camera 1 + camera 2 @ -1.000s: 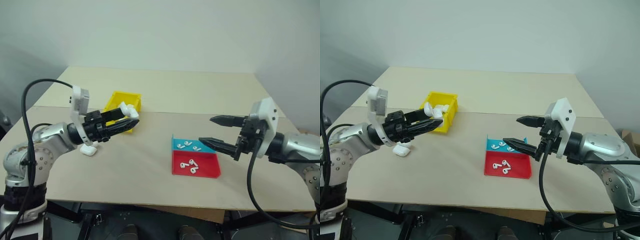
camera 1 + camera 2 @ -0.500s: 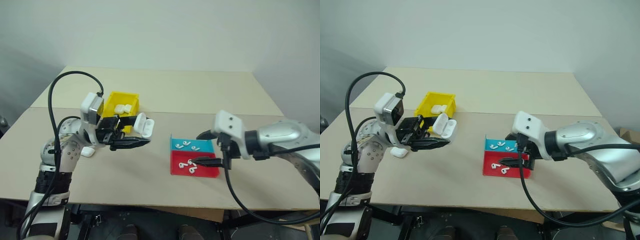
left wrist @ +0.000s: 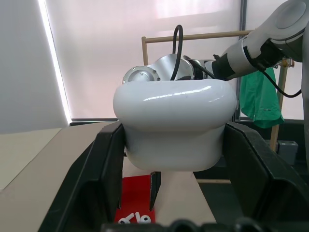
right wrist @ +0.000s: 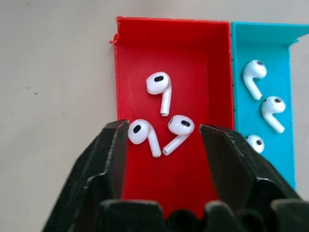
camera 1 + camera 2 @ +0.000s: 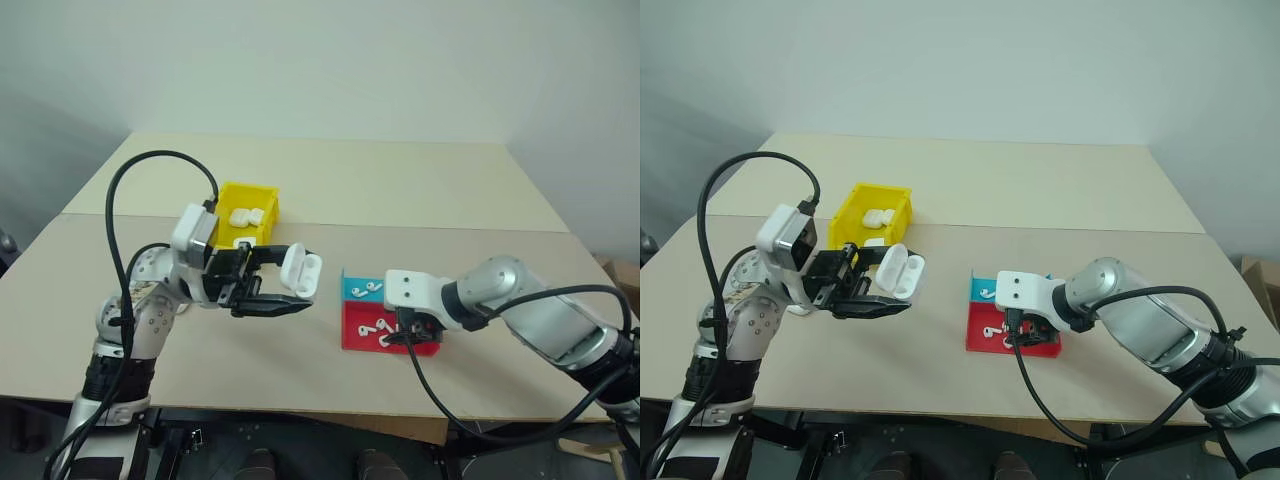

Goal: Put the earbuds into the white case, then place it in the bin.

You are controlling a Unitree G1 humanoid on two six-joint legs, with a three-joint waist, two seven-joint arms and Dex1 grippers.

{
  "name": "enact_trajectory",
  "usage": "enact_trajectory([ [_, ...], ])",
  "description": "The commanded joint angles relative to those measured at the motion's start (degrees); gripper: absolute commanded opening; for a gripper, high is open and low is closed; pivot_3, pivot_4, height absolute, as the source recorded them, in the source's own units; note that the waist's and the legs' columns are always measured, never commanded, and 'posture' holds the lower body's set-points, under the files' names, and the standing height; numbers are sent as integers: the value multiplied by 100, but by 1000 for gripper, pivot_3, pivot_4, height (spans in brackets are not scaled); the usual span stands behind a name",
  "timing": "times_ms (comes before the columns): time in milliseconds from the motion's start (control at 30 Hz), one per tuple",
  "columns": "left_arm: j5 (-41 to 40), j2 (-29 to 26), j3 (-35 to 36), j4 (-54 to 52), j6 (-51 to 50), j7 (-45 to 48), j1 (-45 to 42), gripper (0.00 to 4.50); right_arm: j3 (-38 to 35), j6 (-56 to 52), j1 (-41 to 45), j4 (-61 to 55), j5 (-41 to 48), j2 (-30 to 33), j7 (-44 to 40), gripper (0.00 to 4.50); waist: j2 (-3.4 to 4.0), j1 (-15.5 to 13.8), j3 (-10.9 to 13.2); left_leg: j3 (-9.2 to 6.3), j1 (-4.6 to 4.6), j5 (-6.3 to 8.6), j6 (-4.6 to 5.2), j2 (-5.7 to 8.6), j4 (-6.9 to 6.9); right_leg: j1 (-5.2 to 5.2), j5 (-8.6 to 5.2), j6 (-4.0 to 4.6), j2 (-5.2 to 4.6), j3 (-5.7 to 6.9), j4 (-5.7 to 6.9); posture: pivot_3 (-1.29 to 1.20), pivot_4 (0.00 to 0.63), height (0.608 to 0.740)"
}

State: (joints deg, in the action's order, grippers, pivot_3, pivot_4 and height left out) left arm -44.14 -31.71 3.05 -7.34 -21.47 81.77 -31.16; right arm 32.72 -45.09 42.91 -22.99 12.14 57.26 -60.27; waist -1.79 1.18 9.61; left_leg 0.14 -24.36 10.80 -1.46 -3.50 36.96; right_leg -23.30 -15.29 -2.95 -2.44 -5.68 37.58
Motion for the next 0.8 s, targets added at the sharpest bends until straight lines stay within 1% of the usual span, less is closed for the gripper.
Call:
enact_trajectory([
  [33, -69, -63, 116, -294, 50, -71, 39, 2778, -139, 419, 50, -106, -242, 76, -366, 1701, 0, -4, 0, 0, 0, 0, 0, 0, 0, 0, 0, 0, 0, 0, 0, 0, 150, 740],
  [167, -27, -73, 90, -318, 68, -94, 73, 2778, 136, 1189, 108, 222, -824, -44, -688, 1701, 0, -4, 0, 0, 6, 0, 0, 0, 1, 3, 0, 0, 0, 2, 2, 0, 150, 740],
  [333, -6, -97, 92, -323, 79, -110, 51, 2778, 263, 2049, 156, 698, -1411, -251, -1036, 1701, 0, 12, 0, 0, 8, 0, 0, -1, 1, 4, 0, 0, 1, 2, 3, 0, 150, 740],
  [567, -30, -176, 156, -476, 70, -221, 185, 2778, 190, 2781, 121, 1143, -1773, -494, -1472, 1701, 0, 2, 0, -1, 6, 0, 0, -1, 0, 3, 0, 0, 1, 2, 3, 0, 150, 740],
  [800, -73, -241, 192, -579, 55, -320, 260, 2778, 94, 3169, 55, 1356, -1987, -629, -1694, 1701, 1, -4, 0, -1, 8, 0, -1, -1, 1, 5, 0, 0, 1, 4, 3, 0, 150, 740],
])
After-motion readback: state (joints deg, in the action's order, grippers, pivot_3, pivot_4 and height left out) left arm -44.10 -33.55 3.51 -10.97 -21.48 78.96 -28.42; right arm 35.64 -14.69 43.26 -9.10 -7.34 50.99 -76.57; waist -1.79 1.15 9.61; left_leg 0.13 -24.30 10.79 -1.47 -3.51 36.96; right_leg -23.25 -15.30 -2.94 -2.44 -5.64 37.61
